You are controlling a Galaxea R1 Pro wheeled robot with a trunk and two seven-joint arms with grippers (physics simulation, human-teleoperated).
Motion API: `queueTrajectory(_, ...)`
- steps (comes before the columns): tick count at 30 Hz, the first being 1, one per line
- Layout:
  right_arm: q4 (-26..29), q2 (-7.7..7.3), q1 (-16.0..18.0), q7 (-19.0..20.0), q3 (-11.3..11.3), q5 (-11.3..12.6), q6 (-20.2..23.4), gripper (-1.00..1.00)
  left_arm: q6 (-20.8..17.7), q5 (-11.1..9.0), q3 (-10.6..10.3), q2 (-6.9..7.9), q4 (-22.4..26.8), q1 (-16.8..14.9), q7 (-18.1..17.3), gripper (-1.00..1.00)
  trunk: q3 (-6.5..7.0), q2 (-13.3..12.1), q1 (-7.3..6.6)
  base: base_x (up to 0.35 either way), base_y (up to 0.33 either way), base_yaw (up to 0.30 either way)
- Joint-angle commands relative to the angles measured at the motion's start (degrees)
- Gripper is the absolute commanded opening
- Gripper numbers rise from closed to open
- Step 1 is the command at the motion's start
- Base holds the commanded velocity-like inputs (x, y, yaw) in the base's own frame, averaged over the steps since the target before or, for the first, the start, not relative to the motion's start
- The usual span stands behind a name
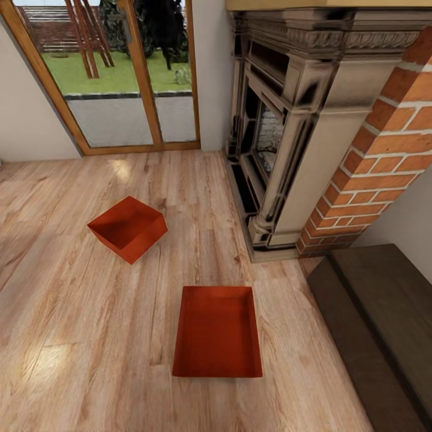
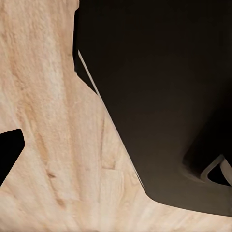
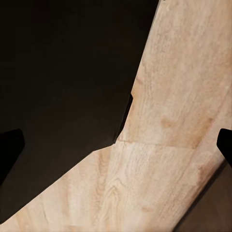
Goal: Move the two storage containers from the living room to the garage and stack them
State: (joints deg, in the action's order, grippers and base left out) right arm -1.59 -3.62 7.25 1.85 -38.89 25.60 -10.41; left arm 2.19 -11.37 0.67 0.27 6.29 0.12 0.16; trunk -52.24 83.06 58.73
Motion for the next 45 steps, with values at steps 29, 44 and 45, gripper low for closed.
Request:
queueTrajectory(29,2.1,-3.63,27.7,-15.2,0.7,6.8,0.3,1.00,-15.4,-2.0,-0.1,8.59,8.1,-23.5,7.5,1.00,-0.03,0.0,0.00,0.000,0.000,0.000)
queueTrajectory(44,5.8,9.55,35.6,-15.5,0.4,10.1,-0.2,1.00,-14.9,-0.7,-0.7,-4.78,9.5,-39.7,15.5,1.00,-0.03,0.0,0.00,0.000,0.000,0.000)
queueTrajectory(45,6.0,9.83,35.7,-15.5,0.3,10.1,-0.3,1.00,-14.9,-0.5,-0.8,-5.24,9.6,-39.9,15.5,1.00,-0.03,0.0,0.00,0.000,0.000,0.000)
